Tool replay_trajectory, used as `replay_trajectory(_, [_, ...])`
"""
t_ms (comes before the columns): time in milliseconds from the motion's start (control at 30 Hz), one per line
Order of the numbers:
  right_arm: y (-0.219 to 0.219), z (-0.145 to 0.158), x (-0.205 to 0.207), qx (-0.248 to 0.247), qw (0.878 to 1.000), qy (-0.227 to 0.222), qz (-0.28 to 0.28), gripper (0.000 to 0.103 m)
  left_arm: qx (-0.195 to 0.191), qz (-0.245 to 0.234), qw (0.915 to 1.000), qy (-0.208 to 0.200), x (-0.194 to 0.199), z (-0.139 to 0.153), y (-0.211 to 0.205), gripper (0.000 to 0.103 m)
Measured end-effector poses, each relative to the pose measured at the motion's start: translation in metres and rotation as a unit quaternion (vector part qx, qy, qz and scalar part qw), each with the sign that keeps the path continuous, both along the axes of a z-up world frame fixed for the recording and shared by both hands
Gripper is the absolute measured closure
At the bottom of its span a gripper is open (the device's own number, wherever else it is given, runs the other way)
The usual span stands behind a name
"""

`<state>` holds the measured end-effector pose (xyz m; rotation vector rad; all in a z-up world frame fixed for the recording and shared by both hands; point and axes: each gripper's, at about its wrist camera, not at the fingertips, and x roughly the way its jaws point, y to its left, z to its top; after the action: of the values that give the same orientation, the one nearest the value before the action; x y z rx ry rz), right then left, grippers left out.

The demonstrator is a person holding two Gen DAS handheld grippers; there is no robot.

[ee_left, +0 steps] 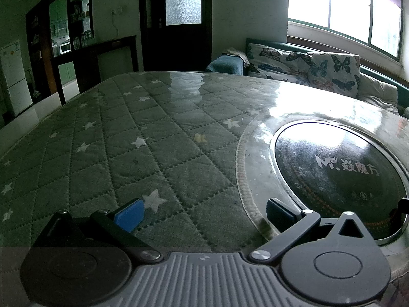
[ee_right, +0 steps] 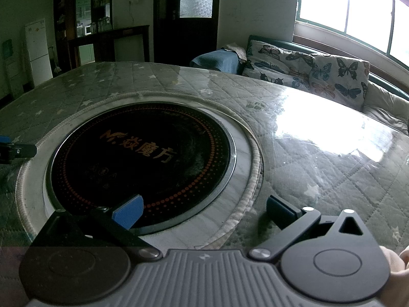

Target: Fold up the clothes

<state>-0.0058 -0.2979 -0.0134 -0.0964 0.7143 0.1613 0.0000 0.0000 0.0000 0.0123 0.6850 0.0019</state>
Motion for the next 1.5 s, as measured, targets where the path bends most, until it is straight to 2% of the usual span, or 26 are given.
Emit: replay_trajectory(1500, [0.001,-0.001,0.0,-0.001,1.0,0.0,0.0,0.0,0.001,0.0,1.0,0.0,-0.017,0.005,-0.007,0.0])
